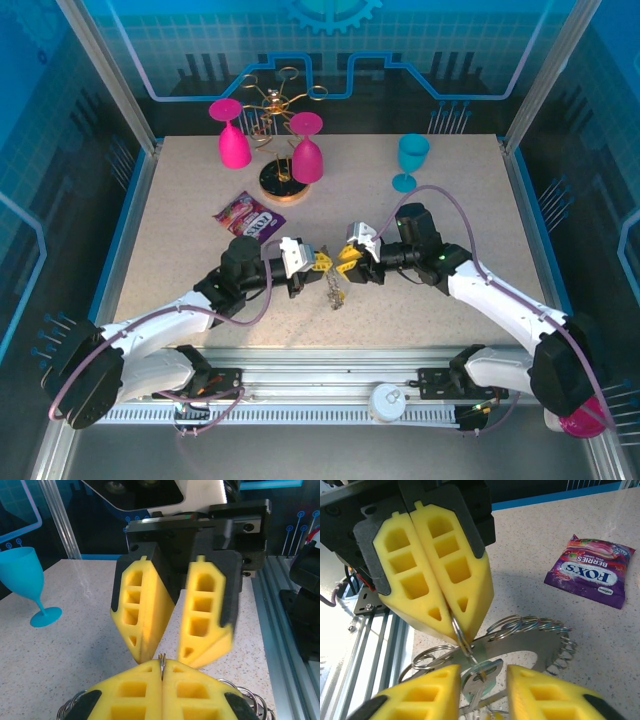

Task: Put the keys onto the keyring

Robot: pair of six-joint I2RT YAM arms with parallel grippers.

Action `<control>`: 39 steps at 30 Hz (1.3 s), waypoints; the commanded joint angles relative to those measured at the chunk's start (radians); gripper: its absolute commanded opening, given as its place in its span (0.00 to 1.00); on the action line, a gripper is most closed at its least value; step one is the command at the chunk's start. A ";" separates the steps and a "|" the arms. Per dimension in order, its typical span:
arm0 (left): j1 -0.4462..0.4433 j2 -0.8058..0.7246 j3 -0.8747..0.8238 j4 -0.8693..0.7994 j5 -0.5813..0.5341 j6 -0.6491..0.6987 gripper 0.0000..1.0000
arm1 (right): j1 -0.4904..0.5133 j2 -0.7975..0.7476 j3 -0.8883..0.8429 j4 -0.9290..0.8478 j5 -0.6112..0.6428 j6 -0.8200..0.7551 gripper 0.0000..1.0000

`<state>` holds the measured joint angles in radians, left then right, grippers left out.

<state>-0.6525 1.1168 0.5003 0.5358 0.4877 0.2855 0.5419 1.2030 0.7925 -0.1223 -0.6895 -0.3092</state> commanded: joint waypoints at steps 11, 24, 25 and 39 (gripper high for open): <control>0.013 0.066 0.008 0.287 0.088 -0.124 0.00 | 0.001 0.049 0.045 0.021 -0.066 -0.001 0.00; 0.028 0.085 -0.013 0.325 0.089 -0.150 0.00 | -0.031 -0.091 -0.049 0.114 -0.006 -0.034 0.29; 0.028 0.086 -0.012 0.326 0.091 -0.151 0.00 | -0.032 -0.086 -0.042 0.110 -0.019 -0.035 0.29; 0.029 0.101 -0.003 0.322 0.112 -0.160 0.00 | -0.025 -0.048 -0.015 0.171 -0.079 -0.011 0.25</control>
<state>-0.6308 1.2098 0.4923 0.7994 0.5667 0.1402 0.5224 1.1454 0.7536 0.0120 -0.7254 -0.3237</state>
